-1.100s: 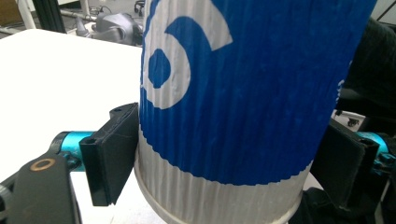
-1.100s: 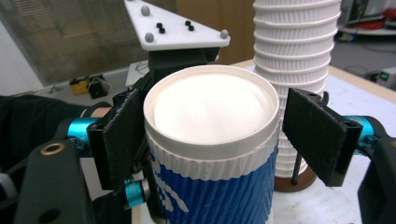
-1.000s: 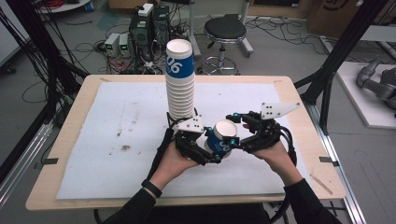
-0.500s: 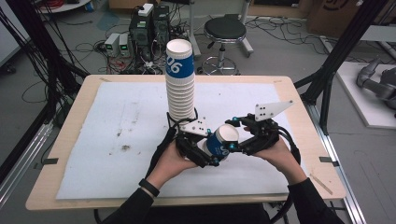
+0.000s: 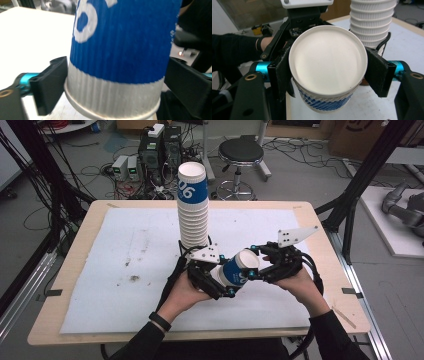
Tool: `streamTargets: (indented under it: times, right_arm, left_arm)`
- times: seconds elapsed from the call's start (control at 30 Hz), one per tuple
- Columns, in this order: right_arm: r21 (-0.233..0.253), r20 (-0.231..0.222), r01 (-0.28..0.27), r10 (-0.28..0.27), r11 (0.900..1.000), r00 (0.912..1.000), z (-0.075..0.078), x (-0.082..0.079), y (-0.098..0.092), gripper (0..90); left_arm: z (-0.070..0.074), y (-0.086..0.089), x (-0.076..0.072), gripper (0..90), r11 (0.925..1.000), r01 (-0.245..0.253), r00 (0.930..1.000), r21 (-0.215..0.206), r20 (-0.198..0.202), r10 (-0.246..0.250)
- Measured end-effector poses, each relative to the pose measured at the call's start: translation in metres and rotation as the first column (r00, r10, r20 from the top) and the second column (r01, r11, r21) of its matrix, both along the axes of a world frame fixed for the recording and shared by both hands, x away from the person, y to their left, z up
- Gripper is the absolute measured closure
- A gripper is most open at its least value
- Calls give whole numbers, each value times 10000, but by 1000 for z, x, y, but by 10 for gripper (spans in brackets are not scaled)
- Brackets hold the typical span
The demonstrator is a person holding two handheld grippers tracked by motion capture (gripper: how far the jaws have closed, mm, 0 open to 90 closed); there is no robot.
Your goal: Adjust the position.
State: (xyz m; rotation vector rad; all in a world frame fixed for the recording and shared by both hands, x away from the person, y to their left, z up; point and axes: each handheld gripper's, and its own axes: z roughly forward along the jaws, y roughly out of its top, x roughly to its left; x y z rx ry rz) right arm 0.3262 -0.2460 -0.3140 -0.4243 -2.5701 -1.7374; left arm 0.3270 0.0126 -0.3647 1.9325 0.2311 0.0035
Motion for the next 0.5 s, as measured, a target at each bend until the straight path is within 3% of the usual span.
streamTargets:
  times: [0.1,0.3,0.37,0.5]
  right_arm:
    - [399,-59,73,-70,9992,10000,2,0,-4,293]
    - [1185,-283,53,-20,9929,9996,3,1,-9,293]
    - [1235,-263,-2,35,9923,9996,3,1,-8,293]
    - [1340,-296,-95,136,9909,9995,2,2,-8,294]
  left_arm:
    - [-4,3,1,64,9979,-59,9993,-651,-370,34]
    - [-7,5,3,65,9877,-49,9977,-1563,-680,-59]
    - [-7,5,3,66,9870,54,9980,-1606,-606,-154]
    - [-6,9,3,152,9867,196,9987,-1615,-429,-269]
